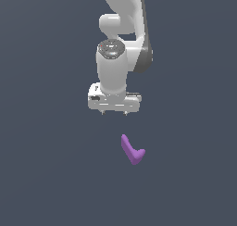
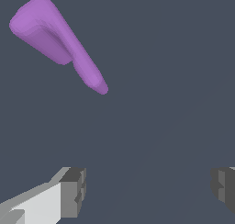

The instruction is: Pick up the object and move it to a goal position.

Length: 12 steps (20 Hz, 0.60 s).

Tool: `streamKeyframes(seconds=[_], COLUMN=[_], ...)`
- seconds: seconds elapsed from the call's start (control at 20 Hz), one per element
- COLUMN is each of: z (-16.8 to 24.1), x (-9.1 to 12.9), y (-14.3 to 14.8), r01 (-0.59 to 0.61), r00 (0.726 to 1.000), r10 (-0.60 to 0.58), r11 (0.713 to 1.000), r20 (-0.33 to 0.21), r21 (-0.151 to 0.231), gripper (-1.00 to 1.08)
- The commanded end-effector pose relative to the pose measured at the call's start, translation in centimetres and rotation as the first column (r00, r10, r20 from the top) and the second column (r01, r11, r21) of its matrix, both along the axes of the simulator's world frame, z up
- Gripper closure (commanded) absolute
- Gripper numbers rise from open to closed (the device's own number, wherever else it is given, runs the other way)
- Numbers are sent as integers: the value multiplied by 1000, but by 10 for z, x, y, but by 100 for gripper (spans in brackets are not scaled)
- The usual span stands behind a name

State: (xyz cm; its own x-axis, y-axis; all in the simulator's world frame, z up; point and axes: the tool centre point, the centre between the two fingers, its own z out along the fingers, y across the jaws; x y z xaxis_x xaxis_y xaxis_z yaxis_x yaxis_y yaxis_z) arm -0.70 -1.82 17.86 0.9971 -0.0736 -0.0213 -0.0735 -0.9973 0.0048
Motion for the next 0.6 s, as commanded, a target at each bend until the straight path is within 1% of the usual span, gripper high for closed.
streamKeyframes(seconds=[0.0, 0.35, 0.55], z=[0, -2, -2], x=[0, 1, 1], y=[0, 15, 15], r01=[0, -16, -18], r00=[1000, 1000, 1000], r10=[0, 16, 18], r11=[1000, 1000, 1000], r20=[0, 2, 1], r21=[0, 1, 0], gripper=[-20, -20, -20])
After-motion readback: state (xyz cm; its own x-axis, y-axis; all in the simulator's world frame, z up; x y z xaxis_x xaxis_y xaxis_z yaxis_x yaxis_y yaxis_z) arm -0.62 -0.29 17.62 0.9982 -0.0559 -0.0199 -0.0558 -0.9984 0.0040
